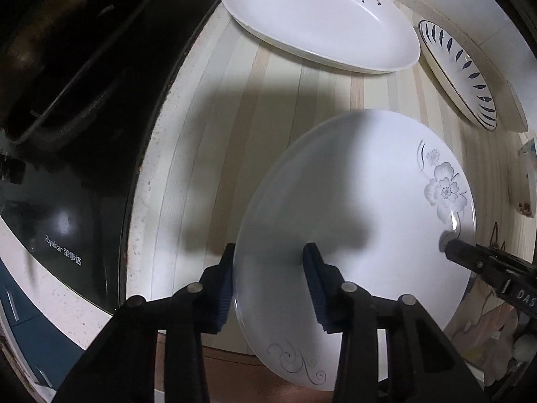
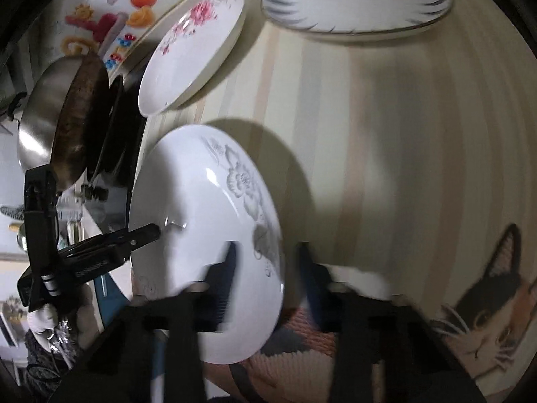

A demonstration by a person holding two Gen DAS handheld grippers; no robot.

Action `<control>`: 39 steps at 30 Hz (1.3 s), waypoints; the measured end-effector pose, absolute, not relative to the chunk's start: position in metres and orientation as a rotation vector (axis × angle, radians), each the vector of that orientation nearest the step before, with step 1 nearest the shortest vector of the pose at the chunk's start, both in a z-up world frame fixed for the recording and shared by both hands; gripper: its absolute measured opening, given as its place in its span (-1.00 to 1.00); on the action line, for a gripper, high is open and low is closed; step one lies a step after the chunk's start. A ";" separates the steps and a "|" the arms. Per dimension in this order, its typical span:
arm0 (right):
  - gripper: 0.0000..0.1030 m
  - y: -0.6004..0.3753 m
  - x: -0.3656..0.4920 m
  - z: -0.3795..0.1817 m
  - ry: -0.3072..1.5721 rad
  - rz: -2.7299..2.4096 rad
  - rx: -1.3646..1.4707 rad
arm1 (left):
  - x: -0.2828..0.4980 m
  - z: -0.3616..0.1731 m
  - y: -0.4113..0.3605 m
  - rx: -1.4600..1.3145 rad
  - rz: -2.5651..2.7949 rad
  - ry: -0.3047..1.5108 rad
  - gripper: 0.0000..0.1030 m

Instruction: Organize plates and bowls

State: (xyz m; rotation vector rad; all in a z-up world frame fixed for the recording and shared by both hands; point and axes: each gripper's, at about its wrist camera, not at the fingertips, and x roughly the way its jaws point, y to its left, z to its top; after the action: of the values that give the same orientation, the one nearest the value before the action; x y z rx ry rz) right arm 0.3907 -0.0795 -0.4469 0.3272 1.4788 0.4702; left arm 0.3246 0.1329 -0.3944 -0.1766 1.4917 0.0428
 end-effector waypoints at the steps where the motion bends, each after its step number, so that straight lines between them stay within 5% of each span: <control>1: -0.56 -0.076 0.391 -0.447 1.482 0.473 0.307 | 0.323 -0.394 0.134 -0.186 0.050 1.494 -0.30; 20: -0.57 -0.138 0.376 -0.402 1.435 0.454 0.342 | 0.298 -0.317 0.061 -0.136 -0.058 1.421 -0.30; 39: -0.57 -0.229 0.354 -0.428 1.439 0.301 0.432 | 0.313 -0.355 -0.003 -0.023 -0.162 1.467 -0.30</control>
State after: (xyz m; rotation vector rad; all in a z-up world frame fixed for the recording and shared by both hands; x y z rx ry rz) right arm 0.3542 -0.2293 -0.4281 0.4317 1.4390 0.3006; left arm 0.3128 -0.0025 -0.3554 -0.0234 1.4673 -0.1617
